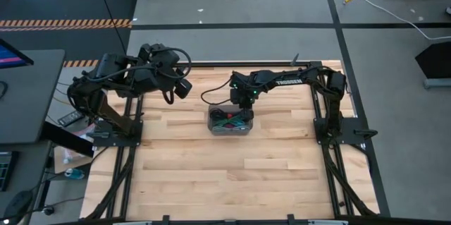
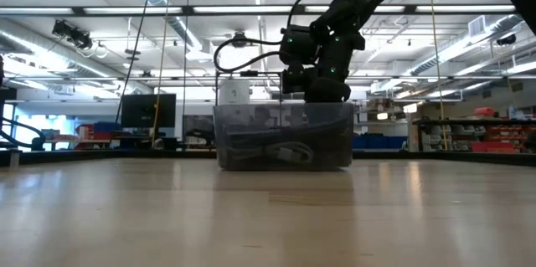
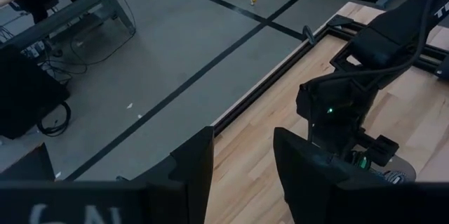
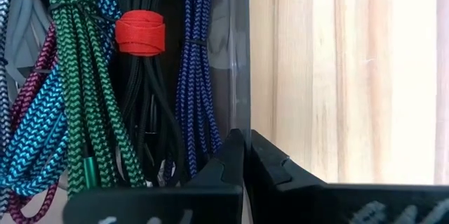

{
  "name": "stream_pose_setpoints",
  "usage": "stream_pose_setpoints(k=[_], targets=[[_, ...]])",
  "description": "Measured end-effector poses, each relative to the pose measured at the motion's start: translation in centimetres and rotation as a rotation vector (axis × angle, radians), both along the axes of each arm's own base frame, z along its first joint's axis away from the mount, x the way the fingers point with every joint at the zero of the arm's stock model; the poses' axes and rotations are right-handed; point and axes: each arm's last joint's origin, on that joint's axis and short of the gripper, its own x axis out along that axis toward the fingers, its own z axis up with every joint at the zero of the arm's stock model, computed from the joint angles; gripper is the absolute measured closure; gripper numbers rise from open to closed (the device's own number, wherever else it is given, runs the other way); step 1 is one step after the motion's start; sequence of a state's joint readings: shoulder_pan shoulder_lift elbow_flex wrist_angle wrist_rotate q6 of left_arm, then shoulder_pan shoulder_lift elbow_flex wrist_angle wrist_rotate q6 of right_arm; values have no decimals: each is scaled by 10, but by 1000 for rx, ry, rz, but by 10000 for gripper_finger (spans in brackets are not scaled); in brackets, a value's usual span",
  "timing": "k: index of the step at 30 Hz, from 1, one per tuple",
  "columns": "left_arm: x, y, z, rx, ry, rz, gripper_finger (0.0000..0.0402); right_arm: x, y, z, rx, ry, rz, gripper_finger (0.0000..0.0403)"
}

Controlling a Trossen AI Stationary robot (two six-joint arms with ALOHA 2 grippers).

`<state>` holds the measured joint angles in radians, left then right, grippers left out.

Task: Pick and place USB-C Cables
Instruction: Adjust the black bin

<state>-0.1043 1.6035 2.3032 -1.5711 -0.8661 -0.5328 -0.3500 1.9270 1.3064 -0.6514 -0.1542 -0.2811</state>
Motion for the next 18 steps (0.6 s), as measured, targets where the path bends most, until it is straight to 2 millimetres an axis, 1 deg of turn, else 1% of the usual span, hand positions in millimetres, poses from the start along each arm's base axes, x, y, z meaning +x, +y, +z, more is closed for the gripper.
stream_pose_setpoints(k=[10,13,15,18], targets=[[0,0,0,0,0,0,246,0,2,-1,24,7,-8,396],[0,0,0,1,1,0,246,0,4,-2,56,12,-37,371],[0,0,0,1,1,-1,246,-3,8,-9,75,60,-40,349],[0,0,0,1,1,-1,246,-1,13,-6,77,51,-26,325]])
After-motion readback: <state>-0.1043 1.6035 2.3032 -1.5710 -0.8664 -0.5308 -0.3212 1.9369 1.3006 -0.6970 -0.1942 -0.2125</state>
